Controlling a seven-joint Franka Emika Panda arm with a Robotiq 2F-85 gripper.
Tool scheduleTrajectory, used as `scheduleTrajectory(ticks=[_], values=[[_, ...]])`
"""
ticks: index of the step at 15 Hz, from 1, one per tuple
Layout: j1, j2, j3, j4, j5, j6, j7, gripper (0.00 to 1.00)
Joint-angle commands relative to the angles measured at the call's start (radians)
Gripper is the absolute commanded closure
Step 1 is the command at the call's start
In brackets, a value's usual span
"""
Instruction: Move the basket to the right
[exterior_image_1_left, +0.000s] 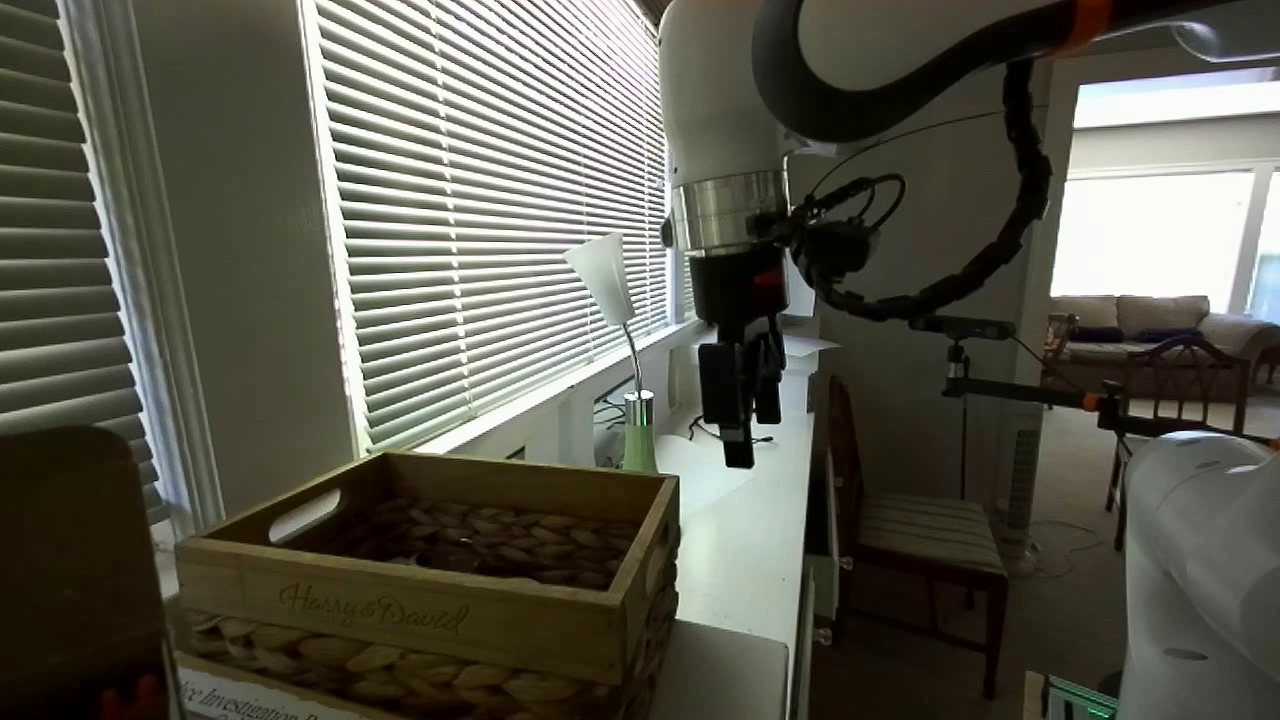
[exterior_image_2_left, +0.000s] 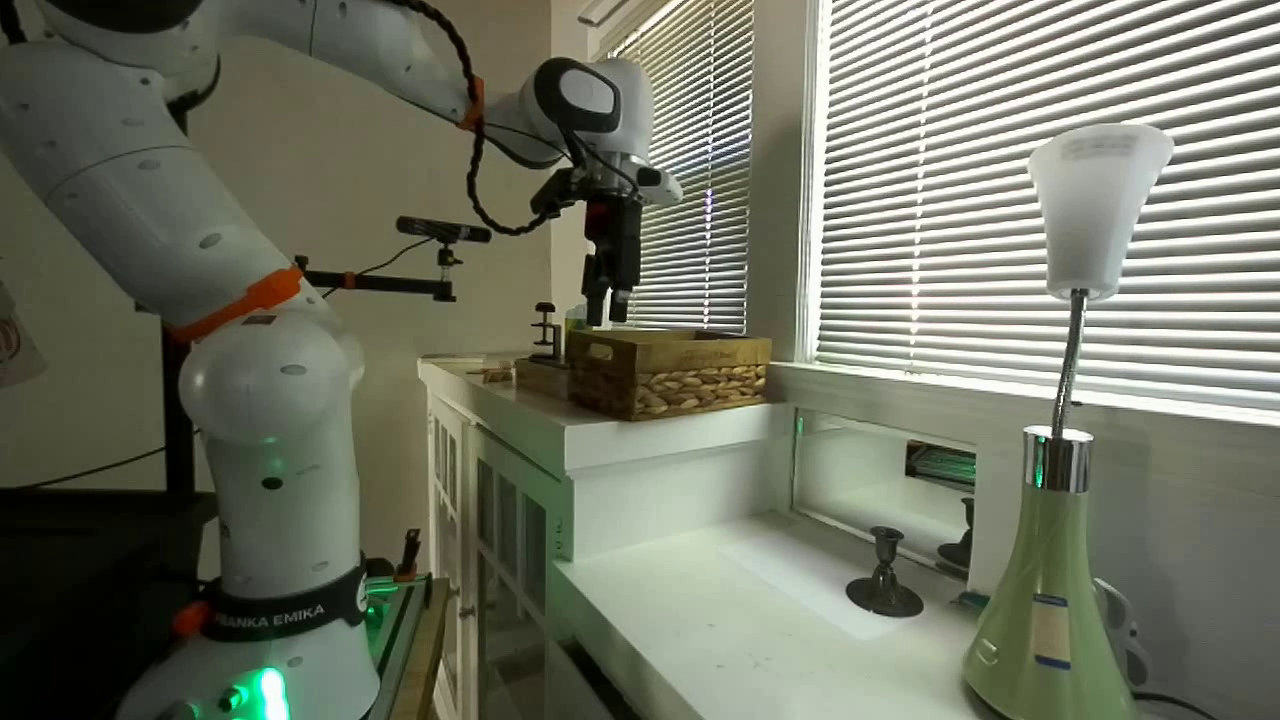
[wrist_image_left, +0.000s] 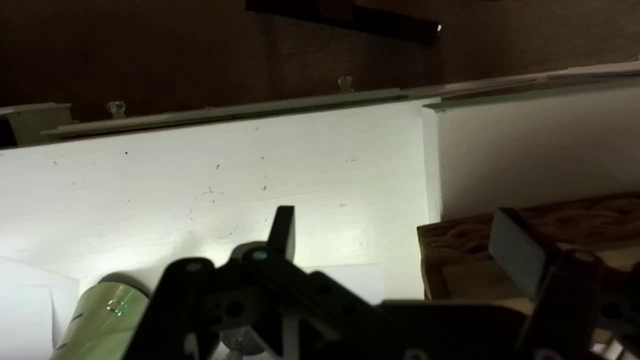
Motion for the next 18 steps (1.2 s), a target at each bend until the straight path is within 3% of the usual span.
scheduleTrajectory(ticks=[1, 6, 11, 18], values=[[-0.008, 0.065, 0.002, 0.142, -0.064, -0.049, -0.012, 0.0], [-0.011, 0.167, -0.001, 0.315, -0.128, -0.052, -0.026, 0.0], [0.002, 0.293, -0.017, 0.413, -0.063, 0.048, -0.036, 0.0], [0.02, 0.398, -0.025, 0.403, 0.066, 0.196, -0.067, 0.0]])
